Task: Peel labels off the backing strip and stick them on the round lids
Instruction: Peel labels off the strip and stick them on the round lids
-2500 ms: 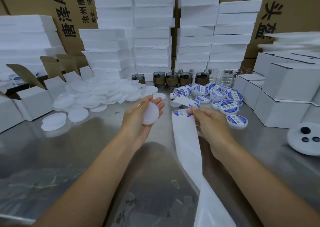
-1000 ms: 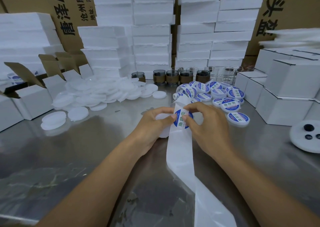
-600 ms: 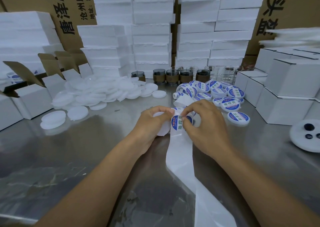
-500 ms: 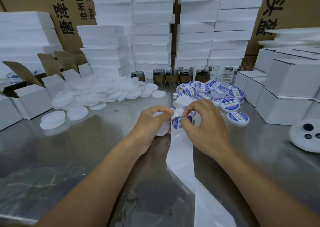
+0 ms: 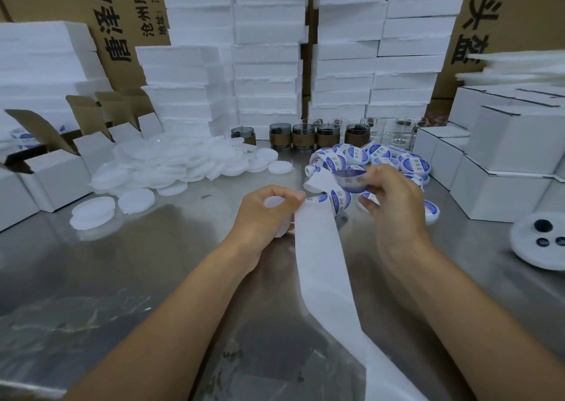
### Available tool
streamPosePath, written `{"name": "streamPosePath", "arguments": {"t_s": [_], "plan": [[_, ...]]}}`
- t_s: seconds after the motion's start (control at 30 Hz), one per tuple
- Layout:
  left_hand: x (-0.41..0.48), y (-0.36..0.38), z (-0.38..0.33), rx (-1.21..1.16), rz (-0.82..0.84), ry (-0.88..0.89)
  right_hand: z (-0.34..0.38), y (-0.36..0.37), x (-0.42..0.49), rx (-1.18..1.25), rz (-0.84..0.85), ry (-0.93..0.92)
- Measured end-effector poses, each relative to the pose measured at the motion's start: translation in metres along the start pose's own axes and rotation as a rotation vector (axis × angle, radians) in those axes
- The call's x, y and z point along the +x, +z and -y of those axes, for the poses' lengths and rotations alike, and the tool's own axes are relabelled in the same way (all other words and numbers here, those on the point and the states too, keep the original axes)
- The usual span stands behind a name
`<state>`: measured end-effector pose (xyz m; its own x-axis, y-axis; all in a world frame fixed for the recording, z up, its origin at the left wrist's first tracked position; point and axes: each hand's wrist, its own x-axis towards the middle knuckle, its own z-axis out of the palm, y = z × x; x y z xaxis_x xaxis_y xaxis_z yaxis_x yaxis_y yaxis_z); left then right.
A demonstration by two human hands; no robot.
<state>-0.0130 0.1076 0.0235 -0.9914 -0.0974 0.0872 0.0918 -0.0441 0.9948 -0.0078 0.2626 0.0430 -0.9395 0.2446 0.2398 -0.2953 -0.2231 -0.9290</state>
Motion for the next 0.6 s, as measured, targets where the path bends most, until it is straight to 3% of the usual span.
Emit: {"name": "streamPosePath", "arguments": {"t_s": [0.2,0.3,0.6], "plan": [[0.012,-0.010,-0.001,-0.052,-0.218,-0.006,0.005,0.002,-0.001,0.203,0.009,0.133],[0.013,-0.012,-0.005,-0.199,-0.248,0.046,0.008,0.003,-0.003,0.286,0.057,0.203],[0.004,-0.006,-0.016,-0.591,0.137,-0.040,0.015,0.005,-0.014,0.347,0.355,0.244]]}}
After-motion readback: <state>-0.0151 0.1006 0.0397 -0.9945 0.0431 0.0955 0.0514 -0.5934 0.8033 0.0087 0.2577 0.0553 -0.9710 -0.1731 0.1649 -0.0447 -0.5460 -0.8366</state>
